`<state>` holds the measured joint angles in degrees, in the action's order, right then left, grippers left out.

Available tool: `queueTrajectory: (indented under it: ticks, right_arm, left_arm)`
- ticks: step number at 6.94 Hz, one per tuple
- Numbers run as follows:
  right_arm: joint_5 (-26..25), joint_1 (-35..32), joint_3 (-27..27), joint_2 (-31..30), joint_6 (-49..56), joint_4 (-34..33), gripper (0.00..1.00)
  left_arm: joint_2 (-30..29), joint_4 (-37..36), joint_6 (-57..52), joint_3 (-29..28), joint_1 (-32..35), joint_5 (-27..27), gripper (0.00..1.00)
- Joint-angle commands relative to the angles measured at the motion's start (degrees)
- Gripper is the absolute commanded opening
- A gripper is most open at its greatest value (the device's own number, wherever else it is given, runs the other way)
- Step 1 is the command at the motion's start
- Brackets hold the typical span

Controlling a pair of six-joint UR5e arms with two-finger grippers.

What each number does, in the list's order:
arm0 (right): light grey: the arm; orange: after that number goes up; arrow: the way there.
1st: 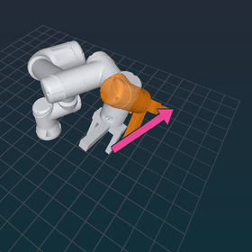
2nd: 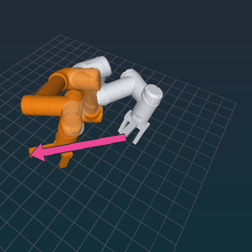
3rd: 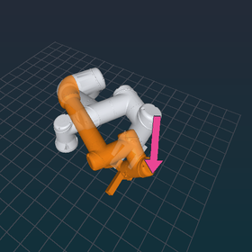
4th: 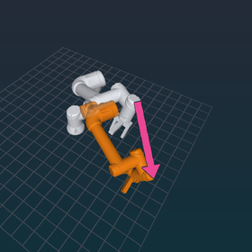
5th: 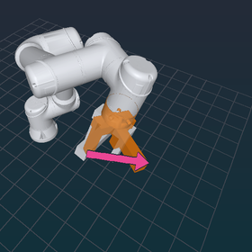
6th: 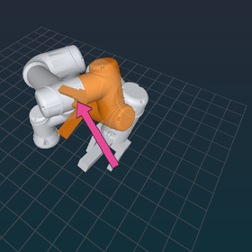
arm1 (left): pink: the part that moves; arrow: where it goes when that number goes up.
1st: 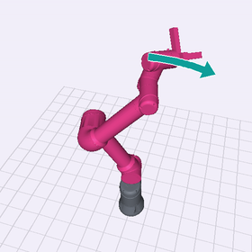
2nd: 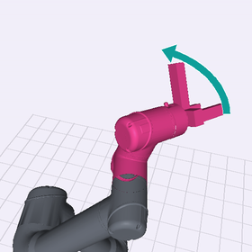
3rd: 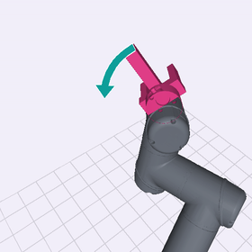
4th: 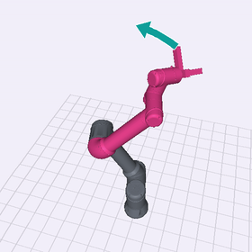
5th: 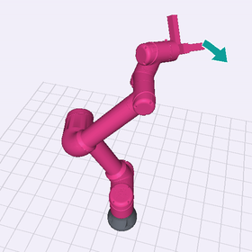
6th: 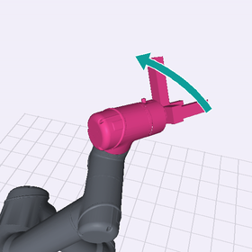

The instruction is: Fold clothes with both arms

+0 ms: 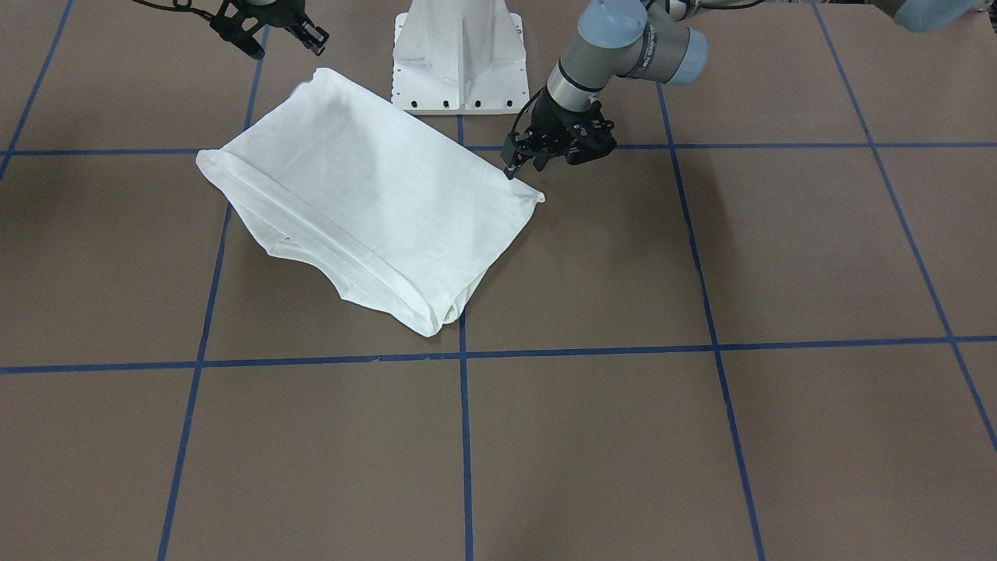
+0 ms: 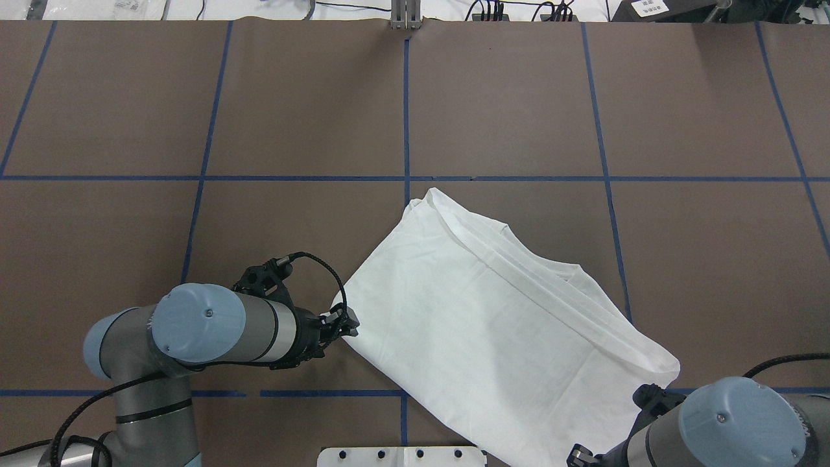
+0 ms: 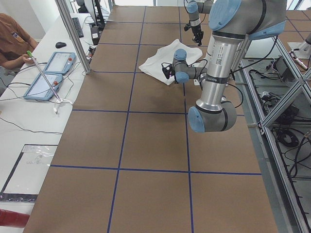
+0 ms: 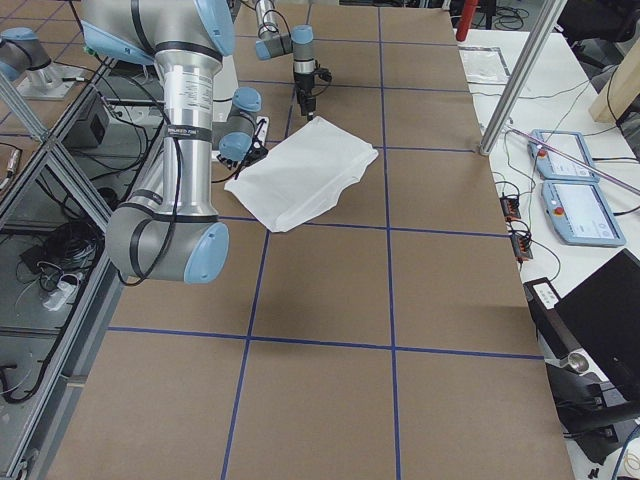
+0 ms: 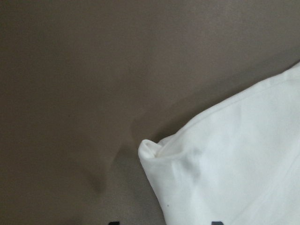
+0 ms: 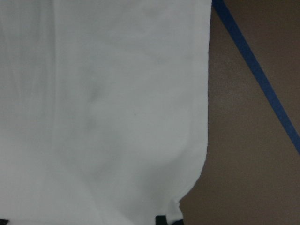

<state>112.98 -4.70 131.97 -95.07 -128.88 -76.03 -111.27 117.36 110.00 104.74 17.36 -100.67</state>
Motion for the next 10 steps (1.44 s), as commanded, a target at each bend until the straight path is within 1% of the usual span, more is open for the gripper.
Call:
queueTrajectory:
  ticks: [1,2,3,4,6,7,8,9,10]
  right_arm:
    - [-0.04,-1.27,0.3,0.06,-0.14,0.0,1.0]
    - [-0.04,-2.41,0.48,0.24,-0.05,0.0,1.0]
    - [0.05,-3.2,0.74,0.33,-0.05,0.0,1.0]
    - [0.14,-3.65,0.74,0.41,-0.05,0.0,1.0]
    - [0.22,-4.79,0.74,0.5,-0.05,0.0,1.0]
    - [0.22,-4.88,0.74,0.85,-0.05,0.0,1.0]
    - [0.22,-5.32,0.74,1.2,-0.05,0.0,1.0]
    - [0.22,-5.93,0.48,1.29,-0.05,0.0,1.0]
    - [-0.04,-7.33,0.3,1.99,-0.05,0.0,1.0]
  left_arm:
    - [-1.23,-0.02,-0.31,-2.16,-0.04,1.87,0.65]
    - [-1.23,-0.11,-0.32,-2.26,-0.04,2.31,0.48]
    - [-1.05,-0.11,-0.49,-2.52,0.04,3.1,0.04]
    - [-0.79,-0.2,-1.88,-2.61,1.0,3.2,0.0]
    - [-1.05,-0.29,-10.73,-2.96,7.31,3.2,0.0]
    - [-2.1,0.24,-16.52,-4.7,10.91,2.94,0.0]
    - [-6.89,0.85,-19.88,-10.29,15.55,2.93,0.0]
    - [-12.77,8.6,-20.0,-20.35,19.26,2.85,0.0]
    - [-17.35,17.99,-20.35,-32.11,21.99,2.93,0.0]
